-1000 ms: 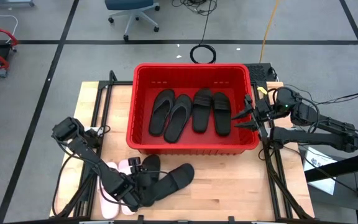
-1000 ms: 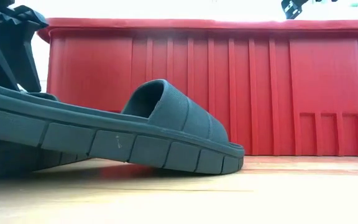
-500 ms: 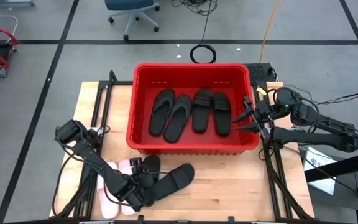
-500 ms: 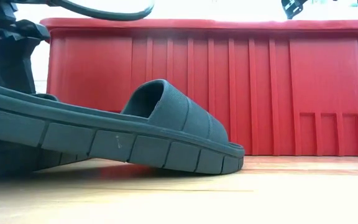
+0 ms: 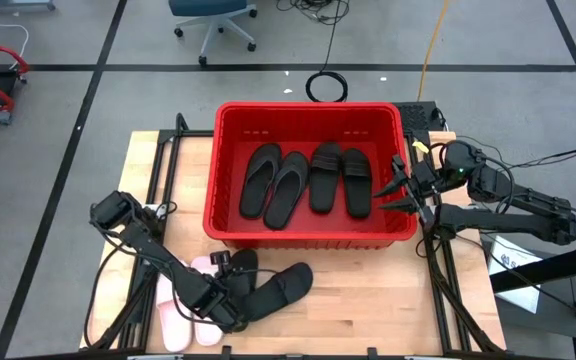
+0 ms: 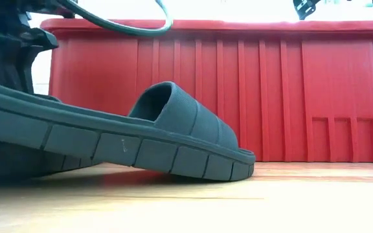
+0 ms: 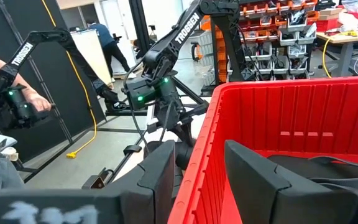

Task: Pick and place slides into bin
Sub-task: Put the black slide into the red bin

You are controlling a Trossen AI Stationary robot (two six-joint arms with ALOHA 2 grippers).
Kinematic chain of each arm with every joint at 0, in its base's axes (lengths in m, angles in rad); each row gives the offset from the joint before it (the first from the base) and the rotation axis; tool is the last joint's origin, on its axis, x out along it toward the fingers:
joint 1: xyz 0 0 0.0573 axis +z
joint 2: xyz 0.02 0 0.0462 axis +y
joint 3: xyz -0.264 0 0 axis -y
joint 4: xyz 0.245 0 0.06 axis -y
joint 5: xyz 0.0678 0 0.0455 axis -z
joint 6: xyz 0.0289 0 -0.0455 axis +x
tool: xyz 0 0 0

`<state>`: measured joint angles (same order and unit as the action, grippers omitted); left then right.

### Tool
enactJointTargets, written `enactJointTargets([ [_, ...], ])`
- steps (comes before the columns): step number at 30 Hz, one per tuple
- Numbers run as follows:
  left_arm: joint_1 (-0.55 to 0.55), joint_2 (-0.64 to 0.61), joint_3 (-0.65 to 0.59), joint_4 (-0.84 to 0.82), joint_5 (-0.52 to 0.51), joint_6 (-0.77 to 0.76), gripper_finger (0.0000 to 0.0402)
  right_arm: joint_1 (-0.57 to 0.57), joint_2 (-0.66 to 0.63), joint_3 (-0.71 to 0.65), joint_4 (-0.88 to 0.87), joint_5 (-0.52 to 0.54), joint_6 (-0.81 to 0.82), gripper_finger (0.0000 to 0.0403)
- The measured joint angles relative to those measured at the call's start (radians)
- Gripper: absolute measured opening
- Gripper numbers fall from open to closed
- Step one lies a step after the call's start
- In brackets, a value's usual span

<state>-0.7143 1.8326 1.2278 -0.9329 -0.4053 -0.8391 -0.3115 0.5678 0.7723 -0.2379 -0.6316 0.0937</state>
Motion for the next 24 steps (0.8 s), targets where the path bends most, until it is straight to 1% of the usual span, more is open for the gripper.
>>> enactJointTargets([
  [8, 0.029, -0.081, 0.031, -0.014, 0.097, -0.036, 0.0002, 0.000, 0.000, 0.000, 0.000, 0.000, 0.000, 0.0130],
  [19, 0.043, -0.227, 0.035, -0.028, 0.161, -0.061, 0.0001, 0.000, 0.000, 0.000, 0.000, 0.000, 0.000, 0.0130],
  [24, 0.043, -0.263, 0.036, -0.058, 0.200, -0.073, 0.0001, 0.000, 0.000, 0.000, 0.000, 0.000, 0.000, 0.0130],
])
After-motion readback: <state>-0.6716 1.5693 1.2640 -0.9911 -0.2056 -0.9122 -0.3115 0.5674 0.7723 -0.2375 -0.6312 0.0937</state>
